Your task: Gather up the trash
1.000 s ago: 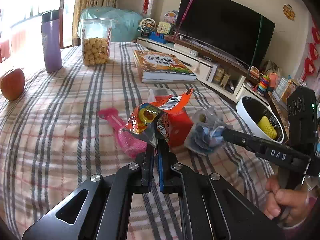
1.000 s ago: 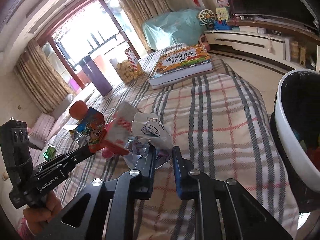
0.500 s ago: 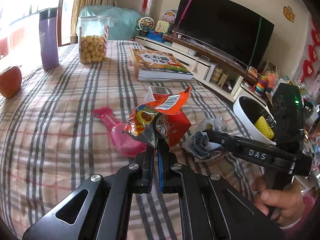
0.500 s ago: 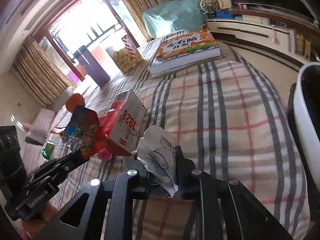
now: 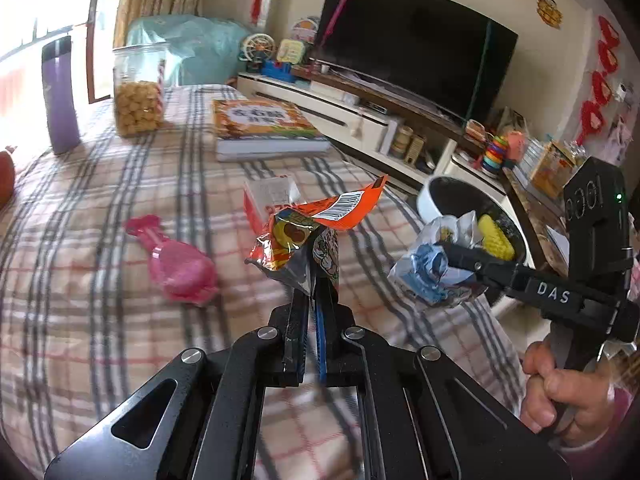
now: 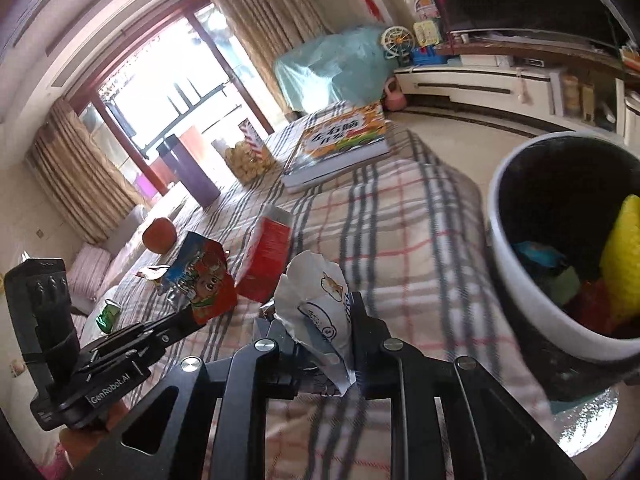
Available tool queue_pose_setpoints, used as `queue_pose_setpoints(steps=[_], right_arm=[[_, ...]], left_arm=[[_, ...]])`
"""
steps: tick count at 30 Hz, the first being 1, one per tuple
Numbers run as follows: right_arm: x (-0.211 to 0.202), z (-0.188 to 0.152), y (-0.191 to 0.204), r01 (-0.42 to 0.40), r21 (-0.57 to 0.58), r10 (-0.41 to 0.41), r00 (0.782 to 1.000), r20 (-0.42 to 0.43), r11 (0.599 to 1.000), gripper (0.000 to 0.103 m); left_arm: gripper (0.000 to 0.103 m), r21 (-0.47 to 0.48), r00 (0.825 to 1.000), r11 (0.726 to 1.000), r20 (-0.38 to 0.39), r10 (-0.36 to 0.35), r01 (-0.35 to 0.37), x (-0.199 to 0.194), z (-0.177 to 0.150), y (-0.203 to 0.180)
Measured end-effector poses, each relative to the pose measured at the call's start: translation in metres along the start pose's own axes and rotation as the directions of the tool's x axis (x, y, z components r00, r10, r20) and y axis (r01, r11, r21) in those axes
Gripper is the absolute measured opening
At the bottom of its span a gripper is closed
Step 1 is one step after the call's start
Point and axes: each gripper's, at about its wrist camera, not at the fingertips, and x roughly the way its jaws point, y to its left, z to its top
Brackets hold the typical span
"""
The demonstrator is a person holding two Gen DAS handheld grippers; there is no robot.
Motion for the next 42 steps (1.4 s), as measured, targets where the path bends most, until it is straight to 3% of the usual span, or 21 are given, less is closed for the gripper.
queue_pose_setpoints(steps=[28,42], right_arm=[[-0.090,-0.016,-0.075,0.128,0.108,-0.141,0.981,0.130,0.986,0.019],[-0.111,-0.012,-0.105,0.157,0.159,-0.184,0.968,0.169,0.975,0.019]], left_arm=[[0.003,0.114,0.991,0.985,-0.059,-0.121,0.127,0.025,0.001,-0.091],[0.003,0.179,0.984,0.969,-0.083,-0.156,0.169,0.041,0.009,-0.137]])
